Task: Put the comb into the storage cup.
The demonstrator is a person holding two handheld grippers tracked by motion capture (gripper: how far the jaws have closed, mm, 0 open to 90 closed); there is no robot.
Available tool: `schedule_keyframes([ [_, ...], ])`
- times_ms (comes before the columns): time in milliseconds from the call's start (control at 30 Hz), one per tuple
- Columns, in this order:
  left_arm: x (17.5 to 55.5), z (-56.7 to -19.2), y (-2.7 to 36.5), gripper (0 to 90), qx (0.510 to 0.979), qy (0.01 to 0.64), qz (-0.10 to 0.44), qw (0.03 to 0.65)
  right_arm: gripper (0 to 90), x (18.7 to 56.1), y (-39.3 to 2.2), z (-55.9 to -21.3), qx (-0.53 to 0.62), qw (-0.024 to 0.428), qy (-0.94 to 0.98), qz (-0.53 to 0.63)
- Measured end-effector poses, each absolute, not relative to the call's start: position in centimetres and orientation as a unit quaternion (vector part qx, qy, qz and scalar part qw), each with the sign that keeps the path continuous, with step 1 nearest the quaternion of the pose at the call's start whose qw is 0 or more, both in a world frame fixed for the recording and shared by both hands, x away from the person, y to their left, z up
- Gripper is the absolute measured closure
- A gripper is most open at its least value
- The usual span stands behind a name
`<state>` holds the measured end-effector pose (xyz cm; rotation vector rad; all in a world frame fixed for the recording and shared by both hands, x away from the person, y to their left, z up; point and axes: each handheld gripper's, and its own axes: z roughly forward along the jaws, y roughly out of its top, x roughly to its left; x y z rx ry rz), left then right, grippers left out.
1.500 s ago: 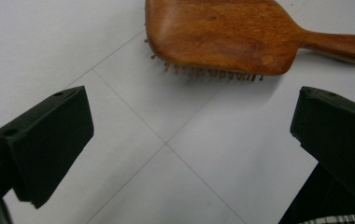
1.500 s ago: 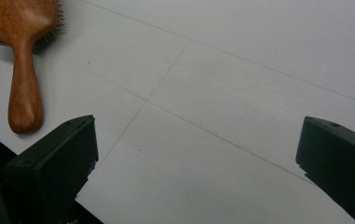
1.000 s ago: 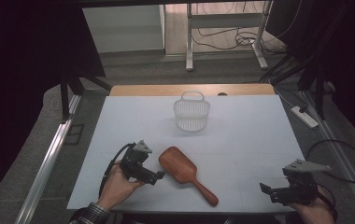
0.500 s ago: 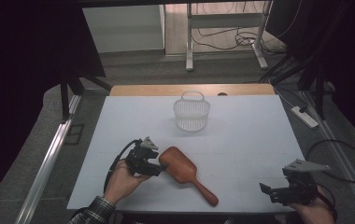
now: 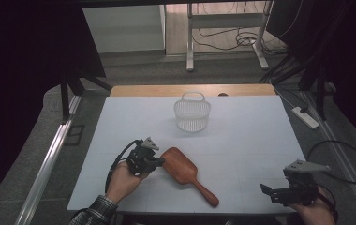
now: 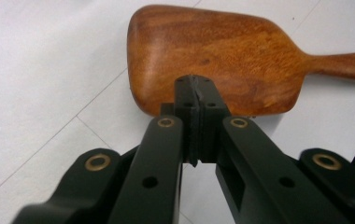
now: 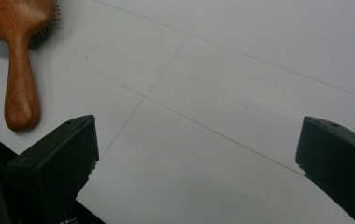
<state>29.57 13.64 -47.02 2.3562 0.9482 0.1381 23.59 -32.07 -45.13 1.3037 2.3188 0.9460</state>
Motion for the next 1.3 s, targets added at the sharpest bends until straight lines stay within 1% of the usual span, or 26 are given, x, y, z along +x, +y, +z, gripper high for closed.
schedule_keyframes([
  [467,28.9,-48.7,13.4,88.7,0.890,0.367,0.025,0.271,0.0,23.5,-32.0,-45.1,0.452,0.159,0.813,0.330],
  [667,29.0,-49.5,13.0,88.7,0.897,0.367,0.015,0.247,0.0,23.5,-32.0,-45.1,0.452,0.160,0.814,0.329],
  [967,30.0,-49.8,12.2,88.7,0.900,0.368,0.026,0.230,0.0,23.6,-31.9,-45.2,0.452,0.160,0.814,0.327],
  [1300,32.0,-49.7,11.5,88.7,0.900,0.373,0.036,0.223,0.0,23.7,-31.9,-45.2,0.454,0.158,0.814,0.324],
])
